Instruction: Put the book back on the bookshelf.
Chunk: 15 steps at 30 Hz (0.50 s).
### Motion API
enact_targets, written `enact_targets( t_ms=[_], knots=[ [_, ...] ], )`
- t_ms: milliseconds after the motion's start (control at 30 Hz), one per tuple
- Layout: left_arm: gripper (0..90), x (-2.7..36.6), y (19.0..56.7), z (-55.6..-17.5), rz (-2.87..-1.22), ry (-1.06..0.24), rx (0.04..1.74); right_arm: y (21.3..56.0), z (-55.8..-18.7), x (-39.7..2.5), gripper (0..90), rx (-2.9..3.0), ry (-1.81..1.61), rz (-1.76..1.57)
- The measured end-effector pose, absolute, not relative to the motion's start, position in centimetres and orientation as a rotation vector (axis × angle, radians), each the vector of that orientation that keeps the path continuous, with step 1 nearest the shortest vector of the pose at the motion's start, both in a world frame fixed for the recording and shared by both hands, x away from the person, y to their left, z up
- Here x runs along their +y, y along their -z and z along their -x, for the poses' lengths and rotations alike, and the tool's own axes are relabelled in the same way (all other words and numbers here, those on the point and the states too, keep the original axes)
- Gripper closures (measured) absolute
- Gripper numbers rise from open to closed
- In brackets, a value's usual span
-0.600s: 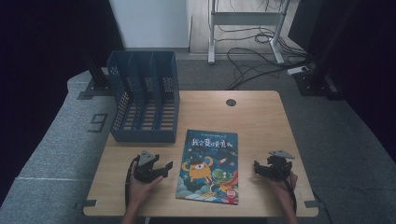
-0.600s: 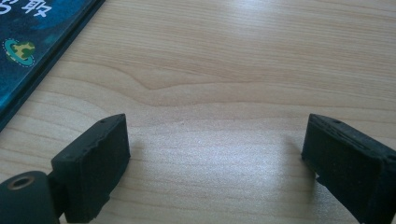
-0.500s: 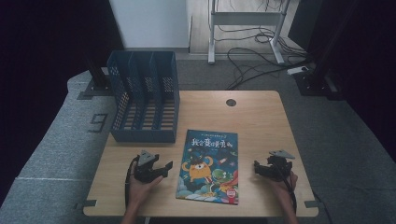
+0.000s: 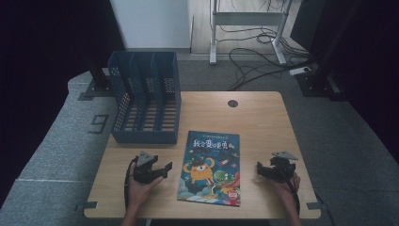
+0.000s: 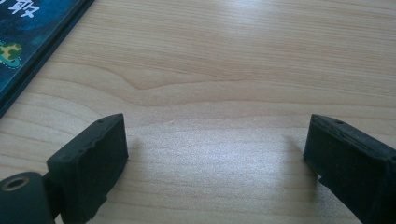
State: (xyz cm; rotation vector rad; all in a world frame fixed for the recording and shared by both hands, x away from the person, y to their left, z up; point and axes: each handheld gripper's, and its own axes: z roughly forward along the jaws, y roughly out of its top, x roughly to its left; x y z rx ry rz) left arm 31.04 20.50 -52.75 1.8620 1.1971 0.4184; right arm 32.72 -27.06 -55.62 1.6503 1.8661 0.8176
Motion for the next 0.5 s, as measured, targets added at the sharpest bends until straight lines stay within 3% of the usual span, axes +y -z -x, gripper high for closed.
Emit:
enact_targets(
  t_ms=[500],
  knots=[
    [23.7, 21.16, 52.37, -30.87, -1.849, -0.396, 1.188, 55.62, -32.66, -27.06, 7.6, 1.831, -0.81, -1.674]
  ],
)
